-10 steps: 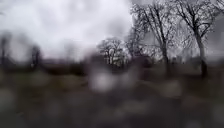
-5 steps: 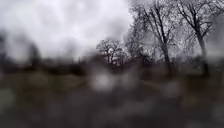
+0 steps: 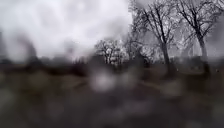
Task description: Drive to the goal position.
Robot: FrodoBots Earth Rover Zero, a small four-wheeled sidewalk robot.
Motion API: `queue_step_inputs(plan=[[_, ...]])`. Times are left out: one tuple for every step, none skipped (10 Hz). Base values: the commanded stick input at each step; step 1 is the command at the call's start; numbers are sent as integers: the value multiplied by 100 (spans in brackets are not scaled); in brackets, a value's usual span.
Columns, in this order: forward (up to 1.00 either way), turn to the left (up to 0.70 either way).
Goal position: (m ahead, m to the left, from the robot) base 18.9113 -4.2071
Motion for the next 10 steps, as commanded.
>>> queue_step_inputs(plan=[[100,0],[100,0],[100,0],[100,0],[100,0],[100,0],[100,0],[100,10],[100,40],[100,40]])
